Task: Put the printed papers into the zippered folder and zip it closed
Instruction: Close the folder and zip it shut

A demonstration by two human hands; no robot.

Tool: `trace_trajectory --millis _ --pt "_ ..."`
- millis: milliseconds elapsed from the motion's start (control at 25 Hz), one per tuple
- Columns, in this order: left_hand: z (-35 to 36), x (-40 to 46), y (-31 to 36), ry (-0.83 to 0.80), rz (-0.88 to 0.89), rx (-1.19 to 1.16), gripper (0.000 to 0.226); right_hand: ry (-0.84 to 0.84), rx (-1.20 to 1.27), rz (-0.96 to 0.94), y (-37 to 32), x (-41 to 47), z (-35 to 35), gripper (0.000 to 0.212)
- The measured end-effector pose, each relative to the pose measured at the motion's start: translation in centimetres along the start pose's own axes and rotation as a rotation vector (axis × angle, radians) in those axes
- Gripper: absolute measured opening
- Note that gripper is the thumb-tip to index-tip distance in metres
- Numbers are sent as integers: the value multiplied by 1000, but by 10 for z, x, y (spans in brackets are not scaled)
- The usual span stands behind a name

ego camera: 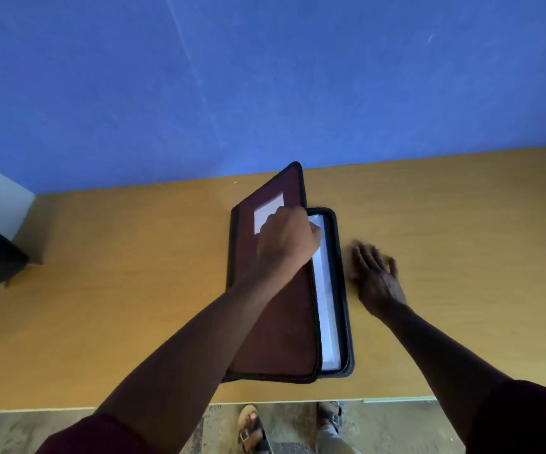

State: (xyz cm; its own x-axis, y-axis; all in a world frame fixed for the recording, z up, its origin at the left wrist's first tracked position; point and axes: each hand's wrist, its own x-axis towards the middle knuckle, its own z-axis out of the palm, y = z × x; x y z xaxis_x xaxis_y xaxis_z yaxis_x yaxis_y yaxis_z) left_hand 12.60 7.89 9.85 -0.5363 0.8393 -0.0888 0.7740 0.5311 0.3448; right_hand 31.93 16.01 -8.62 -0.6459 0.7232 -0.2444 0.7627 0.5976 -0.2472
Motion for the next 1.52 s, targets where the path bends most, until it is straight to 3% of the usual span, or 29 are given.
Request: trace_trajectory --millis 240,480,840,1080,1200,1400,1520 --pt "78 16 42 -137 77 174 21 19 29 -39 20 3 5 64" --pt "145 24 47 -212 9 273 39 34 12 -28 30 5 13 63" --pt "164 16 44 -269 -51 192 58 -2 -41 2 26 6 17 66" --pt "169 1 16 -203 -37 68 73 -25 -14 27 18 5 5 70" --pt "167 -17 -15 -89 41 135 62 -41 102 95 2 2 1 69" --pt "159 -59 -74 6 118 193 54 91 403 162 -41 -21 -3 61" --pt "156 -86 -108 15 105 186 54 59 349 153 -66 -43 8 66"
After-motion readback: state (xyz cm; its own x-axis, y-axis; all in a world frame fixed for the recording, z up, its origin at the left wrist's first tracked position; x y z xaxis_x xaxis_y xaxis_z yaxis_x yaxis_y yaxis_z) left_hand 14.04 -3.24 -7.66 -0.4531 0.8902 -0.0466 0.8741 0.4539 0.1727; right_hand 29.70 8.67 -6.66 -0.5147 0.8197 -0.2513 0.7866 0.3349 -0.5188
